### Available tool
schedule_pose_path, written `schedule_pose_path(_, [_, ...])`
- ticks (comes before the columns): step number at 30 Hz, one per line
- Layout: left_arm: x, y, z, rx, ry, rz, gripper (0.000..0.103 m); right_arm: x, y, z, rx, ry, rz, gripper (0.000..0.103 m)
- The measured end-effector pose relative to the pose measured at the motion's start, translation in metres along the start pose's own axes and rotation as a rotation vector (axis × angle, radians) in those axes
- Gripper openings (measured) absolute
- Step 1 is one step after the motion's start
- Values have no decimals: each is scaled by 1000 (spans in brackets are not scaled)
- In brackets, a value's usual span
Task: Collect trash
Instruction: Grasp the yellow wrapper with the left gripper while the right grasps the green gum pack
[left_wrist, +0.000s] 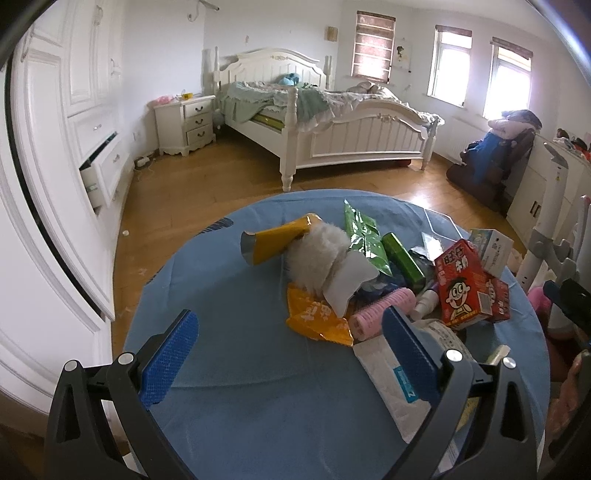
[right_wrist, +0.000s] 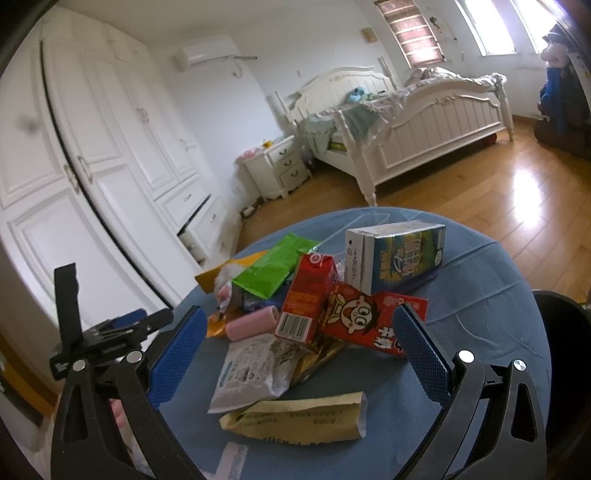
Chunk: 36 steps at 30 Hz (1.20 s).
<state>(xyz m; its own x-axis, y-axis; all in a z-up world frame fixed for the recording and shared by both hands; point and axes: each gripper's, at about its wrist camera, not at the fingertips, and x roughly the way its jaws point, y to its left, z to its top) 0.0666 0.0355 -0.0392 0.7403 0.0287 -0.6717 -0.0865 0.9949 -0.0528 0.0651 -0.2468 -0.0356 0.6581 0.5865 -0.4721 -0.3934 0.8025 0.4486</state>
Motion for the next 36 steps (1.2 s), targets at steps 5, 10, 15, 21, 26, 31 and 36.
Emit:
schedule_pose_path(5, [8, 14, 6, -32, 19, -27, 98, 5, -5, 4, 10, 17, 5, 99])
schedule_pose_path(10, [20, 41, 29, -95, 66, -169, 98, 8, -10, 26, 18, 31, -31, 99])
schedule_pose_path(15, [42, 66, 69, -102, 72, -196, 98, 14, -28, 77, 105, 36, -36, 99])
schedule_pose_path(21, [86, 71, 93, 54, 131, -192, 97, 71, 9, 124, 95, 203, 101, 98])
schedule_pose_path(26, [113, 55, 97, 151, 186, -269, 88, 178, 43, 127, 52, 417, 11, 80])
schedule_pose_path(31, [137, 44, 97, 214, 246, -303, 81, 267, 45, 111, 35, 607, -134, 73])
schedule_pose_path(36, [152, 45, 92, 236, 276, -268, 79, 300, 51, 93, -50, 694, -238, 72])
